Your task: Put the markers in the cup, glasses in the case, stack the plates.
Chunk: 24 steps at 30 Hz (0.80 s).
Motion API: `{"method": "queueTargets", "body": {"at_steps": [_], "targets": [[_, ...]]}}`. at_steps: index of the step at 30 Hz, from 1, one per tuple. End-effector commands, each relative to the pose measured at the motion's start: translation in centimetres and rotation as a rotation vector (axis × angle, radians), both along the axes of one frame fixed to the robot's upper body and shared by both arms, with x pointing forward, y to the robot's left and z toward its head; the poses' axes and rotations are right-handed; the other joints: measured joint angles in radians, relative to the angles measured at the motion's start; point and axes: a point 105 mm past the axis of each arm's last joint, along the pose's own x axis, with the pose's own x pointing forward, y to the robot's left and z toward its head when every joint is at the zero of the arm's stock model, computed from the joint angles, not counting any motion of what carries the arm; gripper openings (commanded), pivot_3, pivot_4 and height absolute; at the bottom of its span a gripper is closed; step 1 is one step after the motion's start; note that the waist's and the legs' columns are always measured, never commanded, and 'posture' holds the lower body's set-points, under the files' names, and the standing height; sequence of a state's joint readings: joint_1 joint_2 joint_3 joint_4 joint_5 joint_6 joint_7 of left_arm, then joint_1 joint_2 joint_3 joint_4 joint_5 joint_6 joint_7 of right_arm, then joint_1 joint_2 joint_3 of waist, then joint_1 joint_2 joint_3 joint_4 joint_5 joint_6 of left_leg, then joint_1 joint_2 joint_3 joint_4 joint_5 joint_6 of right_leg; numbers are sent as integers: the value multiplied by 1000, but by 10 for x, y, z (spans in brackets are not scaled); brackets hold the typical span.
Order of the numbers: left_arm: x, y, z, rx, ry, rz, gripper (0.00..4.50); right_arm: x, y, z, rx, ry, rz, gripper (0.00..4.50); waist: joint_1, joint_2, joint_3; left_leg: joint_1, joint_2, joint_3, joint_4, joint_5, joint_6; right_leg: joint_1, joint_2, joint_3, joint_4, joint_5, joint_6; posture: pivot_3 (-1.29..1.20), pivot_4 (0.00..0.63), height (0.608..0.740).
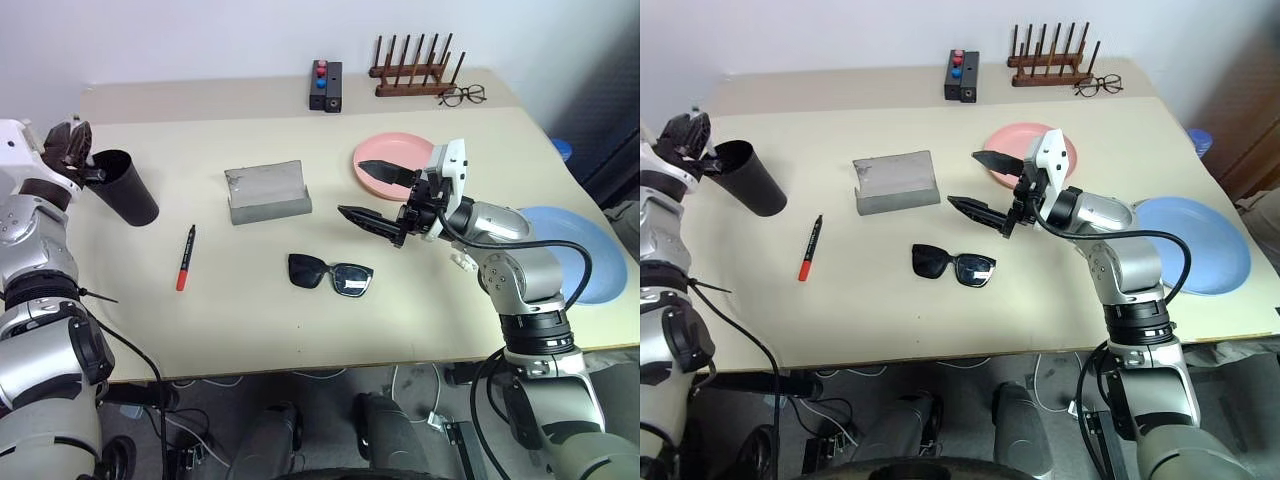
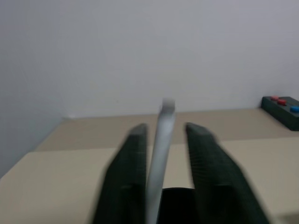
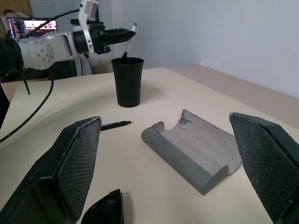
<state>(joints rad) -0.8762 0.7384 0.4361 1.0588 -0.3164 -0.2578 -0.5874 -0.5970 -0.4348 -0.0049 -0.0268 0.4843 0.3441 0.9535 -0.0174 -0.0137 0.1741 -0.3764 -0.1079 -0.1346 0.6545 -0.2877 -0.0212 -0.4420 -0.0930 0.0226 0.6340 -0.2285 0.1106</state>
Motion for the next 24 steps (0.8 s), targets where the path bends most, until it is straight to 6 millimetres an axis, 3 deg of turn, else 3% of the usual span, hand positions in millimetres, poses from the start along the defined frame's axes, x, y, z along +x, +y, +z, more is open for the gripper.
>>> {"method": "queueTargets", "body": {"at_steps": [1, 4, 11, 16, 20, 24], "targets": [[-7, 5, 22, 29, -72, 18, 2951, -6, 3, 9, 2, -48, 14, 4500, 0, 0, 0, 0, 0, 0, 0, 0, 0, 0, 0, 0, 0, 0, 0, 0, 150, 740], [-7, 3, 27, 38, -80, 5, 4454, -5, 3, 9, 3, -47, 14, 4500, -1, 0, 0, 0, 0, 0, 0, 0, 0, 0, 0, 0, 0, 0, 0, 0, 150, 740], [-5, -22, 36, 100, -65, -114, 4454, -8, 0, 23, 91, -50, 31, 4500, -1, 0, 0, 0, 0, 0, 0, 0, 0, 0, 0, 0, 0, 0, 0, 0, 150, 740], [-4, -62, 24, 66, 132, -233, 4454, -10, -3, 32, 167, -26, 49, 4500, -3, 0, 0, 0, 0, 0, 0, 0, 0, 0, 0, 1, 1, 0, 0, 0, 150, 740], [-10, -96, 25, 7, 253, -236, 4454, -14, -8, 33, 189, 3, 77, 4500, 0, 0, 0, -1, 0, -1, 2, 0, 1, 0, 0, 1, 1, 0, 0, 0, 150, 740], [-14, -97, 9, 17, 410, -124, 4454, -15, -5, 30, 167, 6, 94, 4500, -3, 0, 0, -1, 0, 0, 3, -1, 1, 0, 1, 1, 2, 0, 0, 0, 150, 740]]}}
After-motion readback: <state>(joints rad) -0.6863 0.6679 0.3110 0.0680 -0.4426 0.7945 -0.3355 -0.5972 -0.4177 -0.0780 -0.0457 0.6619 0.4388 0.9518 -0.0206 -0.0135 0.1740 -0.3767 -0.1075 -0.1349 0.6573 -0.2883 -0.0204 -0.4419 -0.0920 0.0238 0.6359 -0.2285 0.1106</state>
